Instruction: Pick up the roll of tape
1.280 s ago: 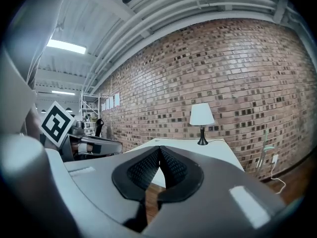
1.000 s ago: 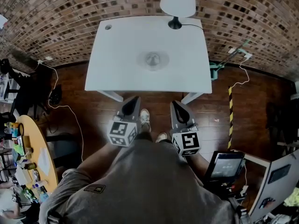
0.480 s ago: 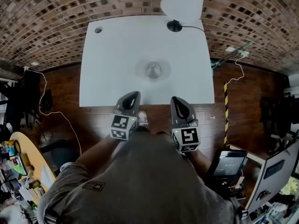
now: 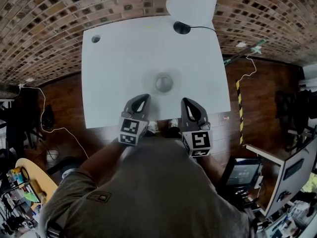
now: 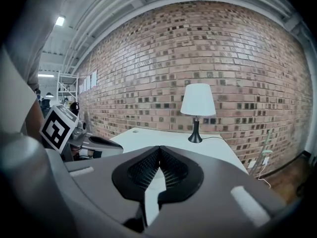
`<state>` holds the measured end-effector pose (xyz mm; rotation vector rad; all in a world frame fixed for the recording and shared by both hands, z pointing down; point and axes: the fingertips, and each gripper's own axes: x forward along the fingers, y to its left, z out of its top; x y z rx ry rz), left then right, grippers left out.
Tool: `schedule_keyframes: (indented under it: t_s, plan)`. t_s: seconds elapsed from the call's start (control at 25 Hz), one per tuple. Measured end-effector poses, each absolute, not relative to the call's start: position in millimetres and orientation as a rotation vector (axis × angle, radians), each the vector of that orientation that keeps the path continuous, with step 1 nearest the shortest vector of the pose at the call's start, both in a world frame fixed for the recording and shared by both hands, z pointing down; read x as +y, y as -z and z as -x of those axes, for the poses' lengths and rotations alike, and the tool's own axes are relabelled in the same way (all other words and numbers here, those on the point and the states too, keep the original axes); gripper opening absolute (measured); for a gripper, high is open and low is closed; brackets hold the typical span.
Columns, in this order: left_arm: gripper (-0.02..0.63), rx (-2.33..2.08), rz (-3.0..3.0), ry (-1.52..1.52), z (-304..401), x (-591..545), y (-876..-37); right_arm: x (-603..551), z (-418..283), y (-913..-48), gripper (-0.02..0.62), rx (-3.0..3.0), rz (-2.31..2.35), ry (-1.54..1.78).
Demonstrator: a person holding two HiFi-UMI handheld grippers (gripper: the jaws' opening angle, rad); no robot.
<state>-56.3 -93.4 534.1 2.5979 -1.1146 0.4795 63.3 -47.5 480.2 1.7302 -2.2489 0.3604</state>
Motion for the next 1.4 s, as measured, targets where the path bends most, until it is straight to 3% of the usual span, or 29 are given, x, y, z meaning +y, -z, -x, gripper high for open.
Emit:
schedule_keyframes:
  t_s: [0.64,0.8,1.0,1.4]
  plan:
    - [0.002,-1.130,-2.541,-0.634,34,-128,-568,-82,-86,-496,0.012,-2.259,-1.698,-0.413]
    - [0.112,-1.111,-2.498,-0.682,28,-139,-579,-87,-93,-493,0.012,-2.259,-1.702,-0.411]
    - [0.203,-1.063,-2.453,-0.777,17,-149,-597,-86,-104,-502,0.012,-2.240,-1.697,-0.441]
    - [0.238,-0.950,-2.335,-1.001,1,-165,-631,-98,-121,-511,0.012,-2.227,-1.697,-0.487]
